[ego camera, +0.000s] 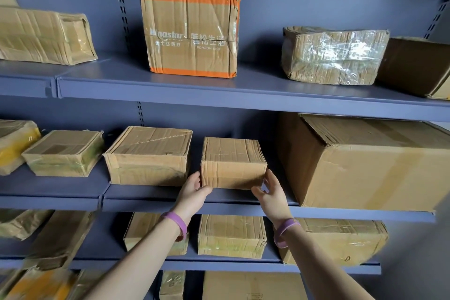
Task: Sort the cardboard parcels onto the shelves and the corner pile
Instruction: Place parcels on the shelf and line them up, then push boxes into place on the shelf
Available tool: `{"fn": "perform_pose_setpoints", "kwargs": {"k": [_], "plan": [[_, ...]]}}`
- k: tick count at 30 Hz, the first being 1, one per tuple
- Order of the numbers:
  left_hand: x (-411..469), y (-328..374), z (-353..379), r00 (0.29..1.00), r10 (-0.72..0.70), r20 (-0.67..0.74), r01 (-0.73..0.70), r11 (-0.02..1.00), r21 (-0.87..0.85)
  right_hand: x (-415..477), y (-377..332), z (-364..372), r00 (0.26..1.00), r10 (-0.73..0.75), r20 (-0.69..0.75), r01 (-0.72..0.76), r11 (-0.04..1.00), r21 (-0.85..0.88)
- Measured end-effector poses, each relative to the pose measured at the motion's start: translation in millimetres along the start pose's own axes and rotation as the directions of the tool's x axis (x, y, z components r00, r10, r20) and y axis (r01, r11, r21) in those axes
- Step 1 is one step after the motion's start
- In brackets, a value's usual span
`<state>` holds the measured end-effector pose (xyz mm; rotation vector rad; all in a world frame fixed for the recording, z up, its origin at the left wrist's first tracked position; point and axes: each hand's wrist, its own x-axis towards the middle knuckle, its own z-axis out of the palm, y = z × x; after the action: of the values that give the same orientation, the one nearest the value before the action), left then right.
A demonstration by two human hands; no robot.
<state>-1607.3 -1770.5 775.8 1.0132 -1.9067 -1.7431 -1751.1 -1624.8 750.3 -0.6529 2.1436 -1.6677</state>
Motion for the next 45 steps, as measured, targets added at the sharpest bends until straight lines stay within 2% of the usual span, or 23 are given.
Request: {"fn": "perform_pose_setpoints", "kwargs": {"k": [6,11,17,24,32,36,45], "plan": [[-14,-9,-4,1.000,0.009,-0.004,-0.009,0.999,-0.049,-21,0,-1,0.998,0.011,-0.061,-0.006,0.998,0.069],[-30,-7,2,0.998,0.065,0.014,-0.064,0.996,-0.063,-44,-6,-6,0.994,-0.040,-0.103,0.048,0.996,0.080],[-53,17,40,0.976,0.163,0.145,-0.147,0.983,-0.112,-69,-14,-32,0.981,-0.103,-0.165,0.119,0.989,0.086],[-78,54,110,0.932,0.270,0.242,-0.250,0.962,-0.109,-78,-19,-109,0.951,-0.173,-0.256,0.208,0.971,0.118],[-76,83,202,0.939,0.317,0.133,-0.308,0.948,-0.083,-72,-10,-242,0.914,-0.176,-0.364,0.242,0.960,0.142],[-65,85,233,0.967,0.250,0.049,-0.247,0.967,-0.067,-57,2,-297,0.905,-0.136,-0.403,0.215,0.964,0.158],[-43,77,256,0.991,0.118,-0.069,-0.118,0.993,0.002,-19,29,-385,0.895,-0.093,-0.437,0.126,0.991,0.047]]}}
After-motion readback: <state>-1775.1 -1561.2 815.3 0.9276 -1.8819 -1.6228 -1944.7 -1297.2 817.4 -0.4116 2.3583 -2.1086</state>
